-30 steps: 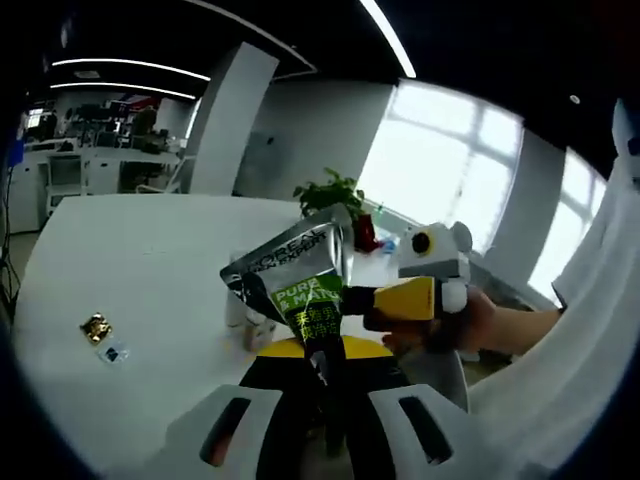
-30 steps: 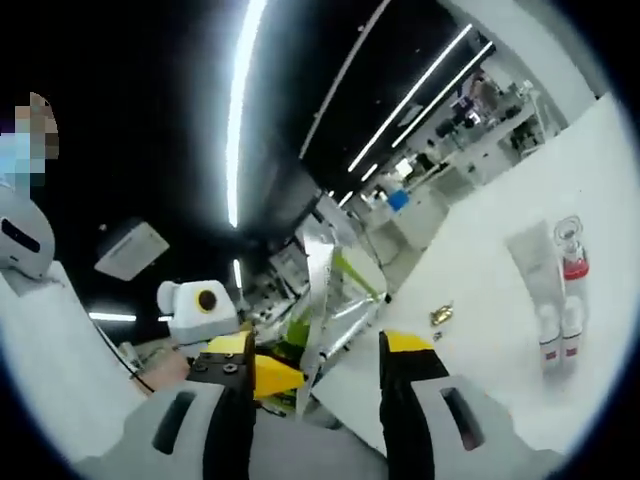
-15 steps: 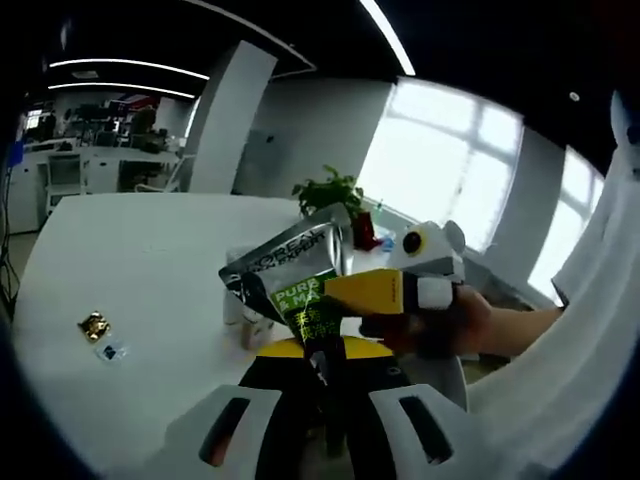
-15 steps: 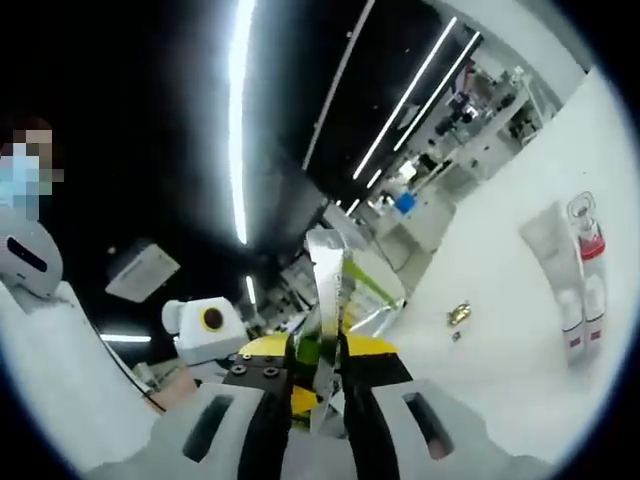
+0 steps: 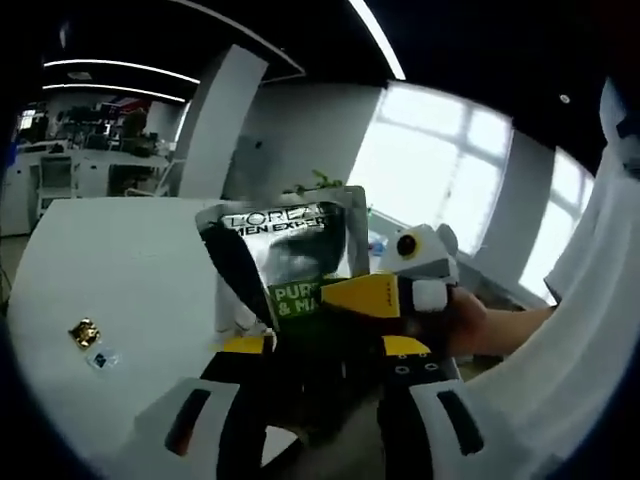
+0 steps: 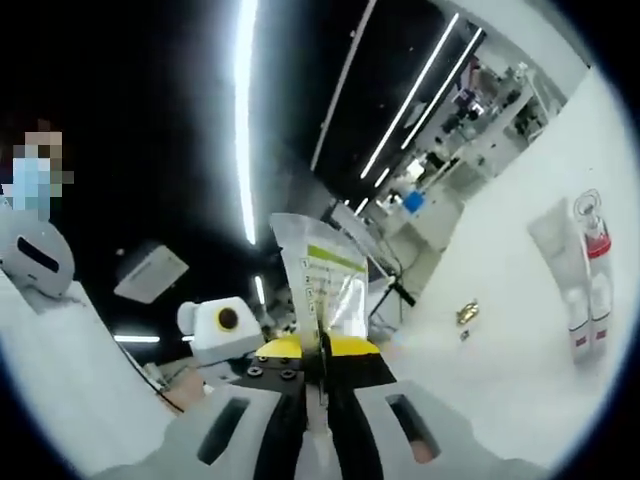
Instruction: Arrange the skincare products in the storage area until every visible bottle or jar stands upright without overlapping.
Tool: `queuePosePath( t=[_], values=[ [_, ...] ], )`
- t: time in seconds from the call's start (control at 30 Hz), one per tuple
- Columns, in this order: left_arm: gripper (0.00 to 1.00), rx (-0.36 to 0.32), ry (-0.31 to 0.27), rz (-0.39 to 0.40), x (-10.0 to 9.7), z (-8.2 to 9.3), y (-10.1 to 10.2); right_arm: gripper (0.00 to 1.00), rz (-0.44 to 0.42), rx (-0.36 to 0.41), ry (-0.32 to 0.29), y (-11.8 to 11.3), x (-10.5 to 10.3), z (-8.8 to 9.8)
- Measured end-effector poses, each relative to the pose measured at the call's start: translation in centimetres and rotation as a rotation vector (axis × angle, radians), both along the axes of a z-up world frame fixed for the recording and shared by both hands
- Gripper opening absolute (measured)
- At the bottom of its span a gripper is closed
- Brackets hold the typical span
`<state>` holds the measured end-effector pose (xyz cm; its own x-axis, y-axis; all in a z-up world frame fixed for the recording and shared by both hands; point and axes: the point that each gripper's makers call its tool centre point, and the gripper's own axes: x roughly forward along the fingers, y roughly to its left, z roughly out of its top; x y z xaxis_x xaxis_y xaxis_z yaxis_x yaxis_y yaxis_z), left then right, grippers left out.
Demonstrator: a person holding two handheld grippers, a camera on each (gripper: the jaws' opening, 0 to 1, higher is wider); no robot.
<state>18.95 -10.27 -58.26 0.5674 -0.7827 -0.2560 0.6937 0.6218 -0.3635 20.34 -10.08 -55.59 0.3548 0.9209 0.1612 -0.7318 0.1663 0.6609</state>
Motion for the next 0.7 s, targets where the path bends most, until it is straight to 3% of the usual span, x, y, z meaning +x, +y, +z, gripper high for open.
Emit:
queuePosePath(
  t=[0.27, 0.37, 0.47, 0.57, 0.7],
  values=[
    [0.55, -0.012, 0.003, 0.027, 0.4, -0.1, 1.8, 0.04, -0.003, 0.055, 0.032, -1.2, 0.5, 0.9],
    [0.58, -0.110, 0.034, 0.021, 0.4, 0.6, 1.9, 0.04, 0.025, 0.084, 0.043, -1.1, 0.1, 1.3],
    [0.56, -0.206, 0.050, -0.028, 0.0, 1.7, 1.7, 0.04, 0.086, 0.135, 0.061, -0.9, -0.8, 2.1],
    [0.51, -0.297, 0.059, -0.145, -1.4, 3.1, 0.9, 0.04, 0.135, 0.181, 0.069, -0.7, -1.5, 2.8],
    [0.50, -0.334, 0.044, -0.220, -2.5, 4.2, 0.4, 0.04, 0.182, 0.195, 0.061, -0.3, -2.3, 3.4]
  ],
)
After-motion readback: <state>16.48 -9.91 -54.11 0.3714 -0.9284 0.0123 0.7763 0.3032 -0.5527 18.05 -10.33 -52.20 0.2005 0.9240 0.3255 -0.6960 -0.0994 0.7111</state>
